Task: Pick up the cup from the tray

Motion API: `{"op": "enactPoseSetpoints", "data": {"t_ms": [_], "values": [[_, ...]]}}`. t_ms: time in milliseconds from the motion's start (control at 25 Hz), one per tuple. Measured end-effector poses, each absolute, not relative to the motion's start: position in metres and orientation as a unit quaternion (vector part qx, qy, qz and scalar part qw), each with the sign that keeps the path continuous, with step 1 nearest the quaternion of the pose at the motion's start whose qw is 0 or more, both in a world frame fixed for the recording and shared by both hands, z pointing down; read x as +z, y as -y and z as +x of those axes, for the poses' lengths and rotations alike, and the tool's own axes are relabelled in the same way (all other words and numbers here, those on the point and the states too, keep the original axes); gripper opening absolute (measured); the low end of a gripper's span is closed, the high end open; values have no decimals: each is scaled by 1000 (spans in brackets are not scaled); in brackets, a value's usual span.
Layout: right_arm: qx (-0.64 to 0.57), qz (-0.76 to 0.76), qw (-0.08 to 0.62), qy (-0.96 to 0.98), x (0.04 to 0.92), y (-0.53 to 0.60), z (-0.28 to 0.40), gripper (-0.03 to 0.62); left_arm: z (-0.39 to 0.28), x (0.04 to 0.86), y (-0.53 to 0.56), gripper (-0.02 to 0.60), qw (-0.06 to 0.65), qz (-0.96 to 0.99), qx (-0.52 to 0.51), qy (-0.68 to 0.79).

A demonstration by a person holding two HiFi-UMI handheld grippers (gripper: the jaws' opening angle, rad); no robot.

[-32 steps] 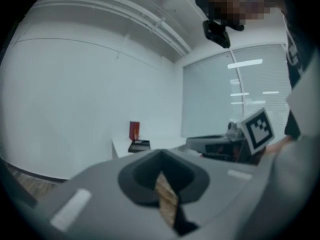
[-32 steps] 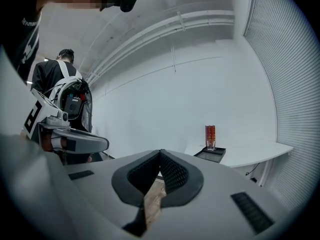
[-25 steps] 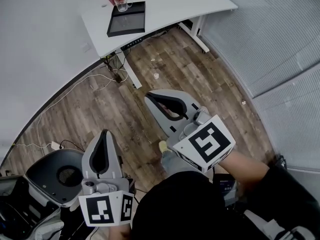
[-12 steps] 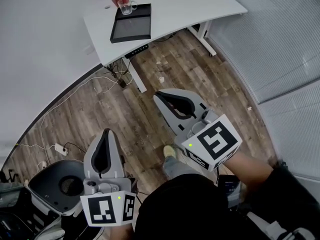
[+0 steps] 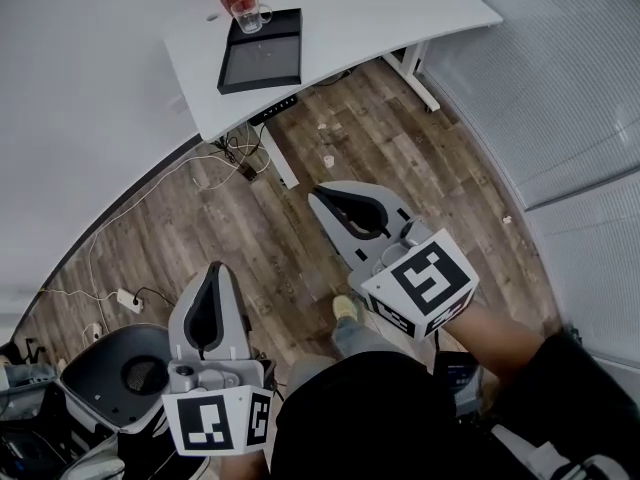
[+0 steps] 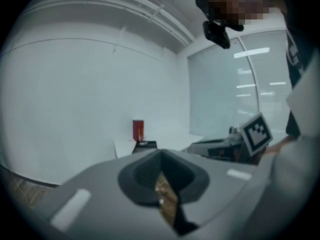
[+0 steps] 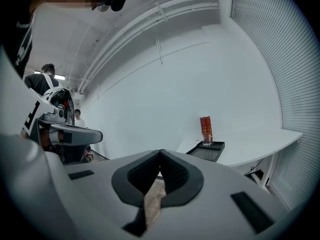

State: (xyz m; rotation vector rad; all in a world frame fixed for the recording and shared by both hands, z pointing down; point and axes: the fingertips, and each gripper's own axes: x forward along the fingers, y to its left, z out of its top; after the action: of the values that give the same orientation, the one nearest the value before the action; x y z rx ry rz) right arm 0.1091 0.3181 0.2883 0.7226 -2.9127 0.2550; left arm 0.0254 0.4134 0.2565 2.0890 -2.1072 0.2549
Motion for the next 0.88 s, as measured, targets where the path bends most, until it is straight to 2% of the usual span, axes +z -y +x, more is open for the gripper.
{"op": "enactPoseSetpoints", "data": {"t_ms": [880], "values": [[50, 228, 22, 972, 250, -315, 112, 14, 31, 217, -420, -2, 27, 687, 73, 722]]}}
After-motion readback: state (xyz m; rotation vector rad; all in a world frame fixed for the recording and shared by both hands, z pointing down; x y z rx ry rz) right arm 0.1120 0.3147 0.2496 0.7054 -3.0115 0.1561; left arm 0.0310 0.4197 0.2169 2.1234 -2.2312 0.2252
